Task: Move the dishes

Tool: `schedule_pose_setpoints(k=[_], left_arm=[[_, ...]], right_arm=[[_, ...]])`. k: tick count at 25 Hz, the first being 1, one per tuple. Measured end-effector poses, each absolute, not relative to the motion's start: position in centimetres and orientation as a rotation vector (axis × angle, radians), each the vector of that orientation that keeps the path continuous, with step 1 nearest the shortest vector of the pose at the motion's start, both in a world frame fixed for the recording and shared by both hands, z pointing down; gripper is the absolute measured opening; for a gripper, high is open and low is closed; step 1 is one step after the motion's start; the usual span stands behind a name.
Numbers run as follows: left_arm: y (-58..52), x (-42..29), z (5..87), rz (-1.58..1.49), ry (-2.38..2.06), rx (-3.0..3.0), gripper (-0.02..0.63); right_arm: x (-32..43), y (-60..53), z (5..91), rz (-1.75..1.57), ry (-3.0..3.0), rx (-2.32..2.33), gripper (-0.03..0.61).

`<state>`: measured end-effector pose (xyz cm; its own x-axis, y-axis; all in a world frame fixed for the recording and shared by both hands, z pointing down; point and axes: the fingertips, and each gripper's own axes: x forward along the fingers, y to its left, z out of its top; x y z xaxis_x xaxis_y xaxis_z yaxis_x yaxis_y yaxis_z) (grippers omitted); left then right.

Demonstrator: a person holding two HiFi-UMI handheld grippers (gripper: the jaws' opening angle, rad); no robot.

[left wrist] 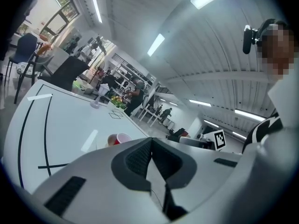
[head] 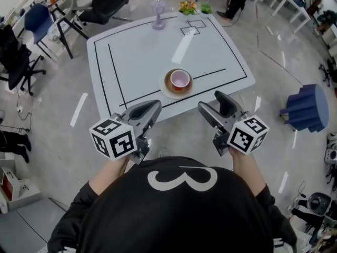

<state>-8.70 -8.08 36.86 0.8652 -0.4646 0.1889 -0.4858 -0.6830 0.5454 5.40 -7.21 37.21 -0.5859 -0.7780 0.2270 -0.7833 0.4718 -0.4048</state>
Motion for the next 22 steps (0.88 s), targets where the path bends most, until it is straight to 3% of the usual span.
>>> schedule_pose_setpoints(k=[22], left_arm=[[-15.5, -8.9, 39.2, 0.085, -0.856, 2.326, 0.003]], right_arm=[[4.3, -16.7, 42.6, 0.886, -2.623, 1.168, 0.328]])
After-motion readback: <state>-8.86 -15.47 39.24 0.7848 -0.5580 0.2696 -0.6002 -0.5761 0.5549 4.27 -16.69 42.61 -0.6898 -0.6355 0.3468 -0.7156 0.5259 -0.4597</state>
